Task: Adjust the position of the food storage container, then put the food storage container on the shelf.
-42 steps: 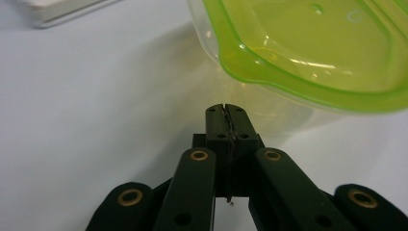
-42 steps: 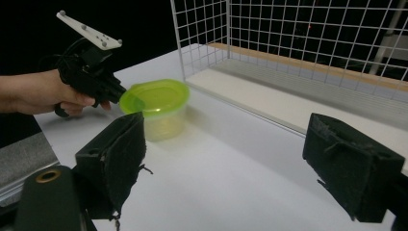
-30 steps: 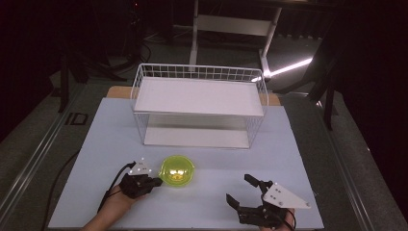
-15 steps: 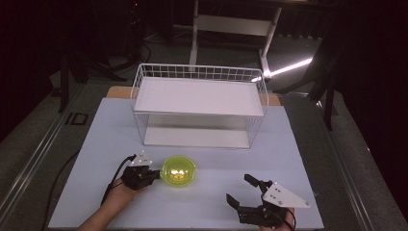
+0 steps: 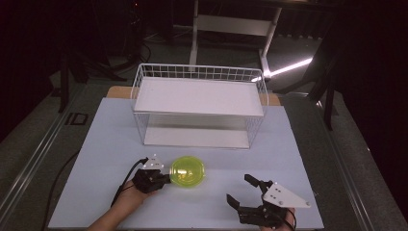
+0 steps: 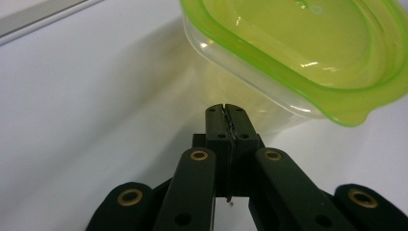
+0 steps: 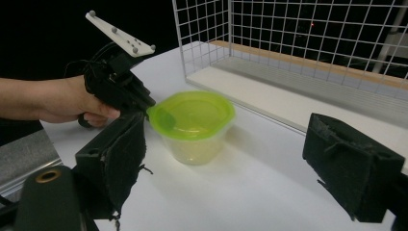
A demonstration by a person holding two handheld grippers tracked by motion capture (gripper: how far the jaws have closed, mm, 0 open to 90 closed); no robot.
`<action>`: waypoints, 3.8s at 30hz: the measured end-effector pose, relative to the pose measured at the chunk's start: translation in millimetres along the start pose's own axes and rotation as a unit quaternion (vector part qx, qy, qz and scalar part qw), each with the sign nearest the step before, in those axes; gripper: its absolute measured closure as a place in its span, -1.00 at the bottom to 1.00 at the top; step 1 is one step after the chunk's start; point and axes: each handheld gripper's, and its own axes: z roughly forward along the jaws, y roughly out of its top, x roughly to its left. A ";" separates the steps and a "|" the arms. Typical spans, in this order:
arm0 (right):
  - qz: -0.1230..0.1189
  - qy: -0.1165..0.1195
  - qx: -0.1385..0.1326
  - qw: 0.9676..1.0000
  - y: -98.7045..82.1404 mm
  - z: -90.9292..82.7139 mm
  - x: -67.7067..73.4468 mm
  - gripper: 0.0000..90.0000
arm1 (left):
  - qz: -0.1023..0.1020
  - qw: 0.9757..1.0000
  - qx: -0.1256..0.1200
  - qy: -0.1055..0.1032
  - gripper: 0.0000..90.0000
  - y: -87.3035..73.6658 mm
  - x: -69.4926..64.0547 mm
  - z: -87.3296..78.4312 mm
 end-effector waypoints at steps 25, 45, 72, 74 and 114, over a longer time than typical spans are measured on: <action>0.004 0.000 -0.002 1.000 -0.9 -2.9 -1.9 -0.67 | 0.011 1.000 0.004 -0.024 1.00 30.3 -9.5 35.6; 0.004 -0.004 0.008 1.000 -1.5 3.2 -4.1 -0.67 | -0.028 0.998 -0.050 -0.023 0.50 4.6 -2.3 -15.5; -0.009 -0.013 0.026 1.000 5.3 10.5 -1.6 -0.67 | -0.041 0.987 -0.145 -0.052 -0.94 9.9 -39.4 -85.7; -0.003 -0.012 0.027 1.000 8.2 11.3 -3.1 -0.67 | -0.040 0.985 -0.159 -0.052 -0.94 14.4 -39.7 -88.0; 0.128 -0.029 0.123 0.984 -4.2 96.0 -55.9 -0.14 | -0.134 0.988 -0.073 -0.021 -0.46 49.8 -14.4 2.9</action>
